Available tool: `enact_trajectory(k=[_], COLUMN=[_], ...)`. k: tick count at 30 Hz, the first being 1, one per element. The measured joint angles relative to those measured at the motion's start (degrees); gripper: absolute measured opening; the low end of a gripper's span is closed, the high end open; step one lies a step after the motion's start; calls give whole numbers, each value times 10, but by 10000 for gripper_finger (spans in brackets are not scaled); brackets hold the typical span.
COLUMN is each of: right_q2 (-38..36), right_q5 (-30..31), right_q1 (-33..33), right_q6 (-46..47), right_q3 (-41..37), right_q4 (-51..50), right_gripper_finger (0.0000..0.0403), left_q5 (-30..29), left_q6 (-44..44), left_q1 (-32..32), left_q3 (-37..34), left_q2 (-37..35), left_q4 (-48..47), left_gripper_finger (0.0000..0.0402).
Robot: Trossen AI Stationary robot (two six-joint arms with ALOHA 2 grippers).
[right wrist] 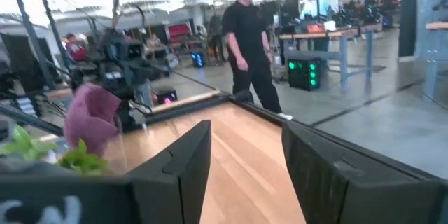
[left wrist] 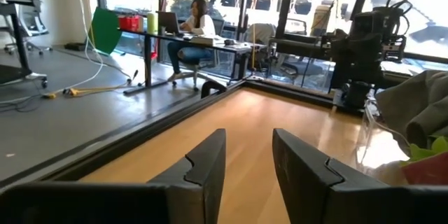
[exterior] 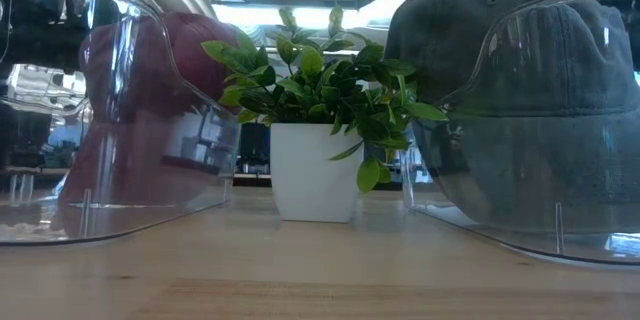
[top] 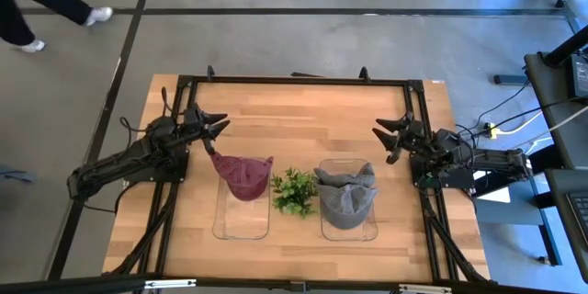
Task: Pick & Place hat
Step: Return to Home Position
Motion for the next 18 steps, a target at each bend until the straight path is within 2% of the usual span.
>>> enact_trajectory(k=[5,18], right_q2=[0,2], right_q5=[18,5], right_q1=[0,0], right_q6=[5,-7], right_q3=[0,0], right_q4=[-24,-23], right_gripper_finger=[177,177], left_q5=[-3,-1], left_q6=[10,21], left_q1=[0,0], left_q3=[0,0], left_q2=[0,2], left_q4=[0,-1], left_gripper_finger=[114,114])
